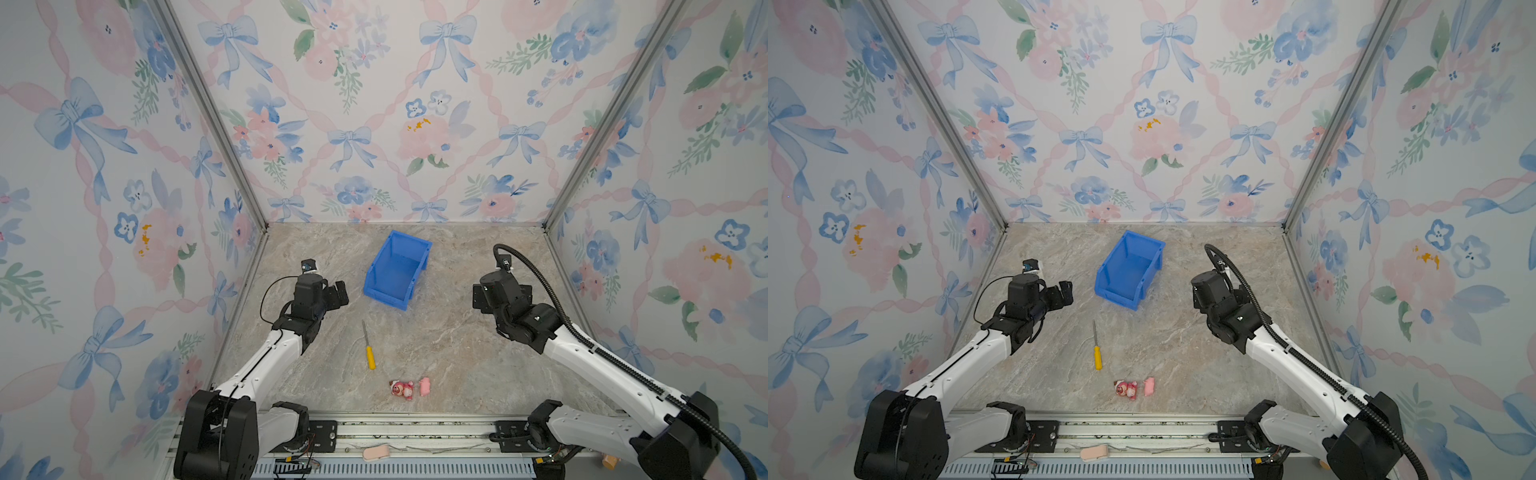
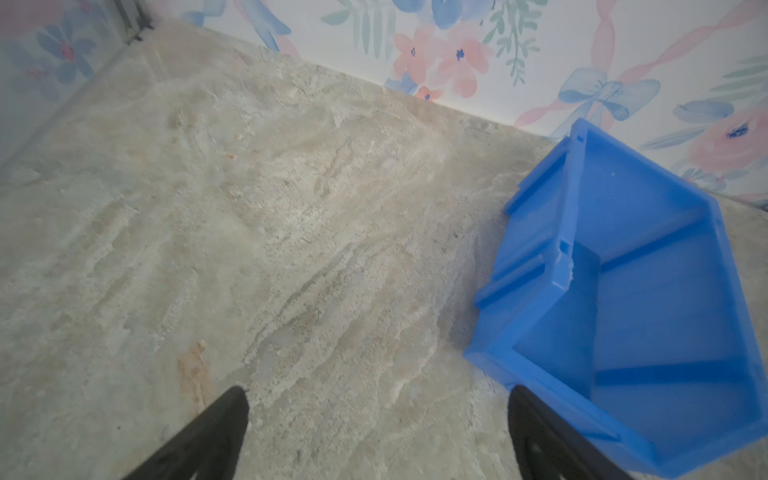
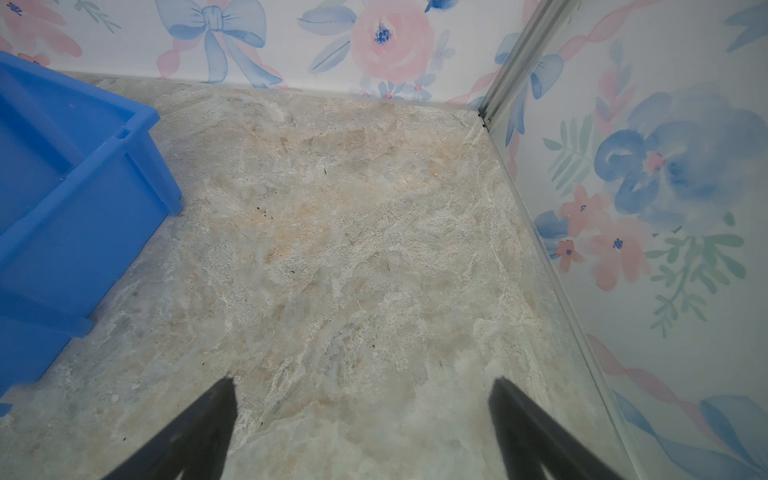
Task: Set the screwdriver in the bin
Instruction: 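Move the left gripper over the yellow screwdriver while the right arm rises forward, then lower the left gripper and close it on the yellow screwdriver handle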
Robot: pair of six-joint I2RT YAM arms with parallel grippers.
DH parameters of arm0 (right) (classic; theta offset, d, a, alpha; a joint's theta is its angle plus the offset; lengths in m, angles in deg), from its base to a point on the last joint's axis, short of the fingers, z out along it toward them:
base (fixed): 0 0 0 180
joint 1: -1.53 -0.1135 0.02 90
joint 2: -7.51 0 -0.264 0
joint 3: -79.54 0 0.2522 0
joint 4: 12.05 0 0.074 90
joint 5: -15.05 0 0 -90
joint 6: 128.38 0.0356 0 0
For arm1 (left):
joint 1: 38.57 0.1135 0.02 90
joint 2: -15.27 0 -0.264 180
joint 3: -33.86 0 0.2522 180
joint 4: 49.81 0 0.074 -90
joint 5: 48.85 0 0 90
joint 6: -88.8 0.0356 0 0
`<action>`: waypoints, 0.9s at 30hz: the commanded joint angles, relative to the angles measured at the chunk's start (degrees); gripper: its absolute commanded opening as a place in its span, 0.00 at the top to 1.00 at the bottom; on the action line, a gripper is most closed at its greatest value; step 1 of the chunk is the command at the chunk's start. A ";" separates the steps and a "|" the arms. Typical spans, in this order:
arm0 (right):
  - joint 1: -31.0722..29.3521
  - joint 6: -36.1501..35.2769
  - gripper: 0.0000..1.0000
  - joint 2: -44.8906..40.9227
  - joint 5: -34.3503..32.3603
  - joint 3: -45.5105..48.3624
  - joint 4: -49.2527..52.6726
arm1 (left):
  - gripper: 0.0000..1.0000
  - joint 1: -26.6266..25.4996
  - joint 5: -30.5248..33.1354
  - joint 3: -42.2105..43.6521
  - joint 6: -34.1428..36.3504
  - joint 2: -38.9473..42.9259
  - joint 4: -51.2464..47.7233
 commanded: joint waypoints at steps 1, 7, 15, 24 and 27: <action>-4.24 5.74 0.03 1.20 -1.07 -1.15 6.91 | 0.02 -3.20 -2.65 -1.37 -4.92 1.62 -10.18; -7.64 4.07 0.03 1.11 2.99 3.34 -1.91 | 0.06 -9.38 -0.64 -0.82 -9.37 2.70 -15.14; -7.15 -3.50 0.03 4.69 10.85 2.13 -5.28 | 0.10 -17.75 3.20 0.74 -19.01 0.83 -16.79; -1.06 -7.61 0.03 6.09 20.91 -0.19 -4.67 | 0.22 -18.94 -1.48 2.16 -24.62 -5.23 -16.81; -0.61 -8.87 0.03 6.56 21.59 -0.80 -4.16 | 0.26 -19.47 -2.81 1.95 -24.13 -6.79 -16.97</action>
